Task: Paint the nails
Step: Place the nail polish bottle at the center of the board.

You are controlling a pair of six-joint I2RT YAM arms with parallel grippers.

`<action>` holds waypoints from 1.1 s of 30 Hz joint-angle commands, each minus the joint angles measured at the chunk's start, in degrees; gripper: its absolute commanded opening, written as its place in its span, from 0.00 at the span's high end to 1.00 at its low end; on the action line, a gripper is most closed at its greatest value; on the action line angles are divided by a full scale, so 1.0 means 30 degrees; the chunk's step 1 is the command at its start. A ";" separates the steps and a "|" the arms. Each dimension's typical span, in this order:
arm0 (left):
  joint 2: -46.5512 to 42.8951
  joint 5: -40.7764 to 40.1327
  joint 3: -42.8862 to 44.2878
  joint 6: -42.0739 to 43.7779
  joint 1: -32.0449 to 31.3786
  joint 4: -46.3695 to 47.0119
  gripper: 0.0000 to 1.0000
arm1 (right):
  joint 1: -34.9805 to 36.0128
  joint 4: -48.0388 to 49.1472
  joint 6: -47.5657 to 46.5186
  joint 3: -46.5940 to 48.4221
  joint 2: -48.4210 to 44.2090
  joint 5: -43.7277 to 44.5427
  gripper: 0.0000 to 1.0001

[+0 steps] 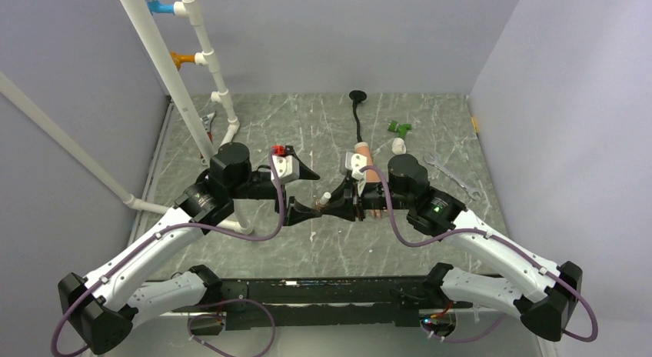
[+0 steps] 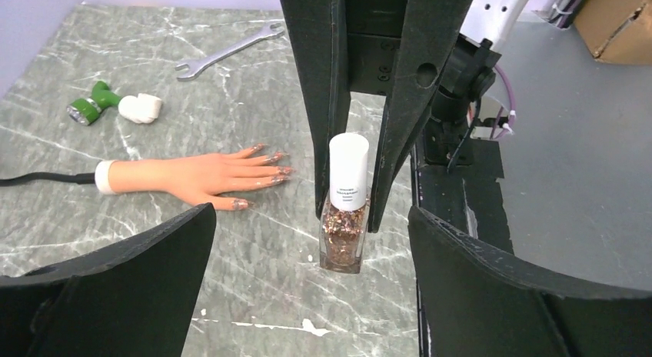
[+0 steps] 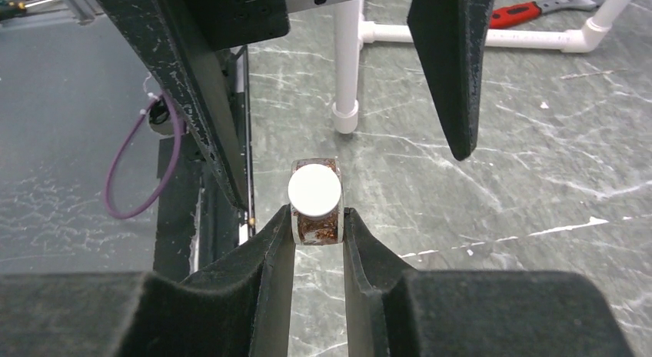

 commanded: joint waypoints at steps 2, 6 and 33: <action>-0.0530 -0.1456 -0.0033 -0.0426 -0.0057 0.1070 0.01 | 0.0051 0.0424 0.0466 0.0584 -0.0511 0.2561 1.00; -0.0704 -0.3286 -0.0054 -0.1173 -0.0059 0.1275 0.01 | 0.0051 0.0106 0.1335 0.0465 -0.0842 0.5137 1.00; -0.1417 -1.1138 -0.2277 -0.4899 -0.0038 0.5076 0.01 | 0.0057 0.1561 0.5312 -0.6048 -0.0181 1.3553 1.00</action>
